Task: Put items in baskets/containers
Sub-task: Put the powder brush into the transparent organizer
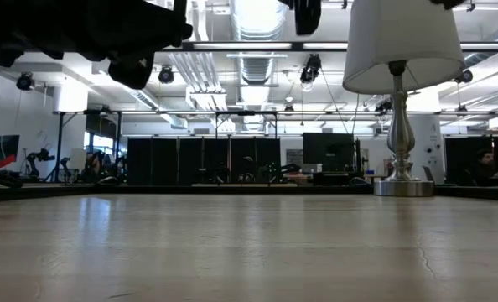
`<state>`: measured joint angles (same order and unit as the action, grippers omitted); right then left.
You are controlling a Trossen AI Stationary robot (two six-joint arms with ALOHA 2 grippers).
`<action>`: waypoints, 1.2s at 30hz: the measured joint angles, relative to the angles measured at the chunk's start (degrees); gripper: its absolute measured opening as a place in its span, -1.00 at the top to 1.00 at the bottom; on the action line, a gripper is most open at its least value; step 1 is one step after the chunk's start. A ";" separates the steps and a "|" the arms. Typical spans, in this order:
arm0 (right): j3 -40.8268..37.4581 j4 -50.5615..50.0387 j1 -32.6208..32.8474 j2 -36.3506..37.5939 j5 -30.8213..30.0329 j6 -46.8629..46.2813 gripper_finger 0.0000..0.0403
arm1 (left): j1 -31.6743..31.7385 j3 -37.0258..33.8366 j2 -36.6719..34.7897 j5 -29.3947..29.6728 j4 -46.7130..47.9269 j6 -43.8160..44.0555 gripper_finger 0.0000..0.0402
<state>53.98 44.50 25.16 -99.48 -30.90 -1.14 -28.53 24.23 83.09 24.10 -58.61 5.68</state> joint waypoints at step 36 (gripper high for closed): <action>10.92 -1.04 -3.86 -7.63 5.63 -0.20 0.77 | 0.59 0.04 0.00 -1.09 1.70 1.75 0.85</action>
<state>64.91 43.46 21.30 -107.11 -25.26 -1.34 -27.94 24.27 83.09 23.00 -56.92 7.43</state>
